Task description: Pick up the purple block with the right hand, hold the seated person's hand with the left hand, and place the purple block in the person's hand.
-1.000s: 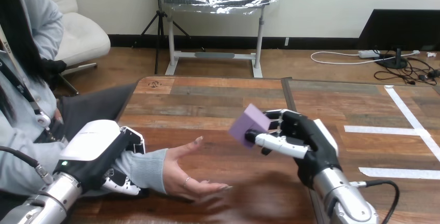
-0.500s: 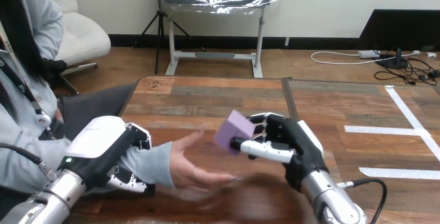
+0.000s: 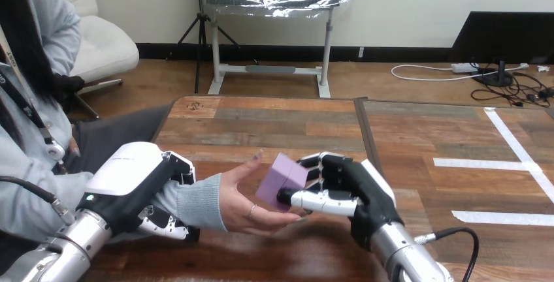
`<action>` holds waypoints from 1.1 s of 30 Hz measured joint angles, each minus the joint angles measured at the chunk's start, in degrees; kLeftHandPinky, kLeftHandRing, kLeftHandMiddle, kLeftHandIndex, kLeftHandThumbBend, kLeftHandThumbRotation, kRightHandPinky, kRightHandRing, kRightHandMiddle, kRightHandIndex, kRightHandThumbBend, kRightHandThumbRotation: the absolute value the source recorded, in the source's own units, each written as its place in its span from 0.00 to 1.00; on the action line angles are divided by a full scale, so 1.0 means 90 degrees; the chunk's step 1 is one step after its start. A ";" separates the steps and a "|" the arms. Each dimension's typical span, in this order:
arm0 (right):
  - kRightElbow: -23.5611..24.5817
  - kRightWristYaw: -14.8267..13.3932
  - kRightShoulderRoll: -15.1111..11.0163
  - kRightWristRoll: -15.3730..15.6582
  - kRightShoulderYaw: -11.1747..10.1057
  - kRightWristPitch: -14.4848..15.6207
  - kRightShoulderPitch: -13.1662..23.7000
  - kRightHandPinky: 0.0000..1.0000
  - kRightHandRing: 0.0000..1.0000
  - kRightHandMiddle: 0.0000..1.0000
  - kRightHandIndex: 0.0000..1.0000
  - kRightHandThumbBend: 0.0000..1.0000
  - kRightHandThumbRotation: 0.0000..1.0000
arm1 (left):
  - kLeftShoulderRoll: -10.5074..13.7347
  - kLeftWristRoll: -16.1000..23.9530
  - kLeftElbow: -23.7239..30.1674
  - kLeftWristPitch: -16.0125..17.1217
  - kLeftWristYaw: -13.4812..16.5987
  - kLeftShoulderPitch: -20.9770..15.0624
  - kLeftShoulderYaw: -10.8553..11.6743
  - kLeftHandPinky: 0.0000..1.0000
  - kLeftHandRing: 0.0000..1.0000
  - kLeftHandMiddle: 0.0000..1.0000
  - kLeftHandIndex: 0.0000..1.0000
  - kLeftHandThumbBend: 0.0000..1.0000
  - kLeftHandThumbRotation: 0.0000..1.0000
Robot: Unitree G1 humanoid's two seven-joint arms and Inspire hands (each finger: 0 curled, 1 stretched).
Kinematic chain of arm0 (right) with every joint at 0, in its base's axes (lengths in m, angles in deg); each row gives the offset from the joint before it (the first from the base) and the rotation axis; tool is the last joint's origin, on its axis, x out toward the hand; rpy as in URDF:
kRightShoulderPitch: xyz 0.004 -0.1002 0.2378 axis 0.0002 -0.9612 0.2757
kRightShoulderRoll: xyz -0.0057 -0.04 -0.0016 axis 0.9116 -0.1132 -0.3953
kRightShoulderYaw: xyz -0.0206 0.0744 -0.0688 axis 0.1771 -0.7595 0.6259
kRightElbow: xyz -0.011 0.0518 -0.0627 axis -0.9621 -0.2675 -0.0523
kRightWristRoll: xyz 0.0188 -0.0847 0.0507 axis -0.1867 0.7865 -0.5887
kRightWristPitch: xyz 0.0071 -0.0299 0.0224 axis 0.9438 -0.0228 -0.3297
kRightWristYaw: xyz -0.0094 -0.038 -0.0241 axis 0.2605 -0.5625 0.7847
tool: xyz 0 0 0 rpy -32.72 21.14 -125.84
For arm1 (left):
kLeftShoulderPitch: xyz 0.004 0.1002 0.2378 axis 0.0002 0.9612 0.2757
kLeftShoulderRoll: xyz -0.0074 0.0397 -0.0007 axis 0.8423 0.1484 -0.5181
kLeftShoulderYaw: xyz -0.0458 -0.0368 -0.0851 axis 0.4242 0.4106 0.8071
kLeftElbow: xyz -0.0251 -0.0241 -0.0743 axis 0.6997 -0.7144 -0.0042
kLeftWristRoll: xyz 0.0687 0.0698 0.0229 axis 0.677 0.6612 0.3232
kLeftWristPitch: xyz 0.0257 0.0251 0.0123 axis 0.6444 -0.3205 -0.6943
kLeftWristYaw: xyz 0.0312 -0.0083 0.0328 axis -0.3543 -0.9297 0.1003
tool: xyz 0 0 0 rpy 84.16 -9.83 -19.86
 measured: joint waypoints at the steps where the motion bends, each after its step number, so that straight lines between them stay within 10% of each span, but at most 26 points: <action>1: 0.0002 -0.0002 -0.0001 0.0020 0.0021 0.0000 -0.0013 0.33 0.37 0.47 0.50 0.75 0.00 | 0.0000 0.0000 0.0009 0.0000 -0.0008 0.0000 0.0000 0.17 0.23 0.29 0.31 0.86 0.00; 33: 0.0823 0.0160 -0.0117 0.0326 0.0471 0.0181 -0.0602 0.31 0.36 0.45 0.49 0.77 0.00 | -0.0019 -0.0002 0.0107 0.0107 -0.0119 0.0015 0.0002 0.17 0.22 0.29 0.31 0.86 0.00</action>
